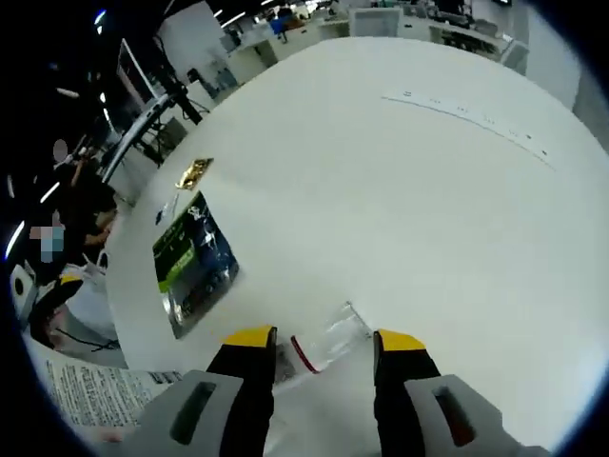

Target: Arrange the skincare products in the storage area until every visible bottle or jar stands upright without overlapping.

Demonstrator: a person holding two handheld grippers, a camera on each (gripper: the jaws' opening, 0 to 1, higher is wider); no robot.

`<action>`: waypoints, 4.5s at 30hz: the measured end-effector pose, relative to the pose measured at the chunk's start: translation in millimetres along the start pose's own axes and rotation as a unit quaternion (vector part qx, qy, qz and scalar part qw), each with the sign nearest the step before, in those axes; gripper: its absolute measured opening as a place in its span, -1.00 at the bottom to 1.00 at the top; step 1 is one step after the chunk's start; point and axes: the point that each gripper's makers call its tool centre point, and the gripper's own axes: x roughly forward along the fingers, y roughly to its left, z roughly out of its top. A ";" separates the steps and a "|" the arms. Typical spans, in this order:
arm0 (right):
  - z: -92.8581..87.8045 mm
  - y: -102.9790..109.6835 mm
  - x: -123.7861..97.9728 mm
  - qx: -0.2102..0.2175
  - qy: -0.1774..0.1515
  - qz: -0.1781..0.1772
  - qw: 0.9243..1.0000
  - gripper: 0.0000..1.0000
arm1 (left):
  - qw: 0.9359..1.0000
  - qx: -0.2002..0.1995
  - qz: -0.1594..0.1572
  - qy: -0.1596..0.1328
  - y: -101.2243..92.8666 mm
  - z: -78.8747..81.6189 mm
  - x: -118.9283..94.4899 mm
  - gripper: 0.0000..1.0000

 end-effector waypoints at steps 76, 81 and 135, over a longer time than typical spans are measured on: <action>8.3 85.2 -228.4 -0.605 -0.125 -0.082 0.782 -0.82 | 0.976 0.198 -0.074 -0.047 -104.7 92.7 8.3 0.79; 0.2 114.2 -257.8 -0.631 -0.128 -0.093 0.760 -0.82 | 0.961 0.252 -0.093 -0.062 -133.6 111.9 6.0 0.70; 14.3 187.3 -364.8 -0.482 -0.390 0.008 0.785 -0.28 | 0.950 0.156 -0.212 -0.169 -197.0 177.6 -33.2 -0.45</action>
